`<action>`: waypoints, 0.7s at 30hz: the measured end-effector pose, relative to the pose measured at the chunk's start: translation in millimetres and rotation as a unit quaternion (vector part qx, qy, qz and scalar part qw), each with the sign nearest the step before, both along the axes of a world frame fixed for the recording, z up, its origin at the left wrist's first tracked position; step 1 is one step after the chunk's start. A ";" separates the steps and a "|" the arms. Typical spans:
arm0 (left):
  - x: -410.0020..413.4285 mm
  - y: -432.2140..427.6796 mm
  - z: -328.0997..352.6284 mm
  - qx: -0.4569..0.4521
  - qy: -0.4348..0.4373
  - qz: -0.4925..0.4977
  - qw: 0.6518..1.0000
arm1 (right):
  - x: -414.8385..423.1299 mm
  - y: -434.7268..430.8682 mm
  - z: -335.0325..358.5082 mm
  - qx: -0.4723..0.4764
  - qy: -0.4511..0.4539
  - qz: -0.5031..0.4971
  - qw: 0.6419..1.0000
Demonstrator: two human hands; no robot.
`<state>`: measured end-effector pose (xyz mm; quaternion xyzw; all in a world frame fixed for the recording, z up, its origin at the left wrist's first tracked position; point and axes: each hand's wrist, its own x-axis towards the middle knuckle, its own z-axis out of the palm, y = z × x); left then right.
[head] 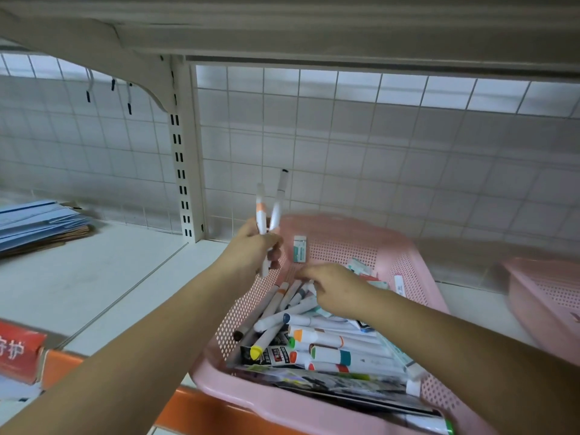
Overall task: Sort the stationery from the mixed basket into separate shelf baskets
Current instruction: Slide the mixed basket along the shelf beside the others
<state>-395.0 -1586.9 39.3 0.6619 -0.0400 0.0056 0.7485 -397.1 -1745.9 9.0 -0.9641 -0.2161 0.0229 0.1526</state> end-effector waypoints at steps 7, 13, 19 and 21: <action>4.5 1.7 -4.1 0.009 -0.042 -0.012 0.999 | 2.9 -0.8 7.2 -0.017 0.092 0.025 0.995; 2.5 1.9 -2.9 -0.002 -0.038 -0.026 0.999 | 3.4 -0.9 5.7 -0.054 0.065 0.043 0.996; 1.3 5.0 -0.2 -0.092 -0.023 0.016 0.995 | -0.2 -7.1 18.2 0.063 0.016 -0.014 0.998; 0.8 5.1 1.1 -0.108 -0.019 0.021 0.994 | -1.0 -11.6 21.3 0.089 -0.002 -0.026 0.996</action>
